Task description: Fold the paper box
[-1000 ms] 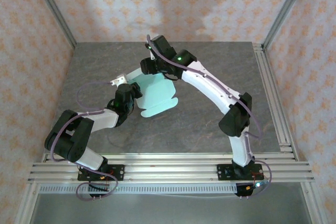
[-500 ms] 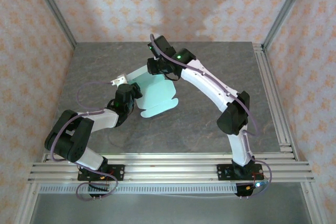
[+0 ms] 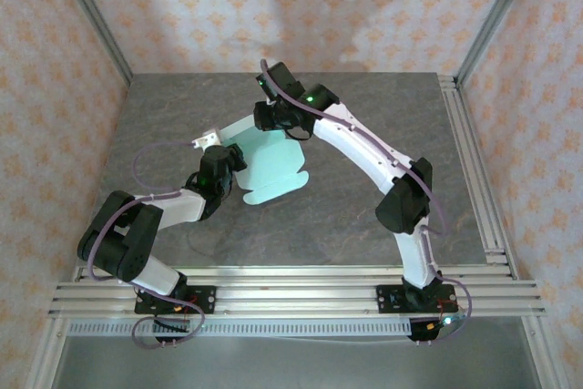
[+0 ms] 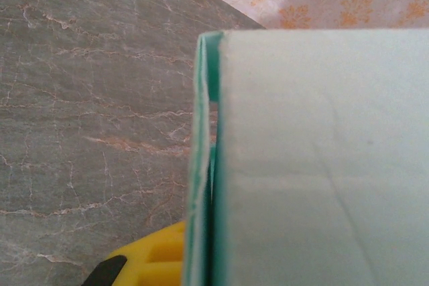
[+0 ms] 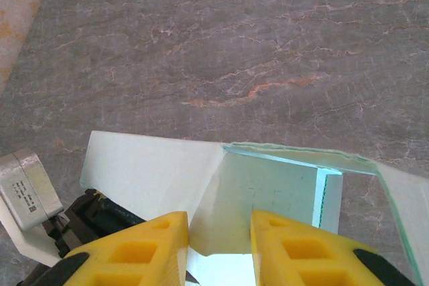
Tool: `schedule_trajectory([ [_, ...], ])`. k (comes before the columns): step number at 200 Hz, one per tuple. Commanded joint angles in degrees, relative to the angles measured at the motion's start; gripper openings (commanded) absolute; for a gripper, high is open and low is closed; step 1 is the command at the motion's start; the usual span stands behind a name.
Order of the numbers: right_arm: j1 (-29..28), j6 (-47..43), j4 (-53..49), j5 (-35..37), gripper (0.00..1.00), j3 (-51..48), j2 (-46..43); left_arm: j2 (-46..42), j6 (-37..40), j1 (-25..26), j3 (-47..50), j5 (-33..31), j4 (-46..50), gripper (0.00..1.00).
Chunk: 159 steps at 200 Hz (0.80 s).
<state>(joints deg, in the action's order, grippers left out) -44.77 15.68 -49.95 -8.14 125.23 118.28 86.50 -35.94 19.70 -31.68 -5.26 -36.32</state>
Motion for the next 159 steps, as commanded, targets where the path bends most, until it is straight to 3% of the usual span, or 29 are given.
schedule_trajectory([
  [1, 0.48, 0.84, -0.77, -0.82, 0.29, 0.75, 1.25, -1.76, 0.69, -0.28, 0.47, -1.61, -0.25, 0.0],
  [104, 0.48, 0.29, -0.41, -1.19, 0.07, 1.1, 1.25, -0.76, 0.7, -0.3, 0.31, -1.75, -0.56, 0.0],
  [159, 0.48, -0.7, 0.98, -0.74, 0.39, -0.83, -2.41, -0.98, 0.92, -0.32, 0.33, -2.21, 0.14, 0.0],
])
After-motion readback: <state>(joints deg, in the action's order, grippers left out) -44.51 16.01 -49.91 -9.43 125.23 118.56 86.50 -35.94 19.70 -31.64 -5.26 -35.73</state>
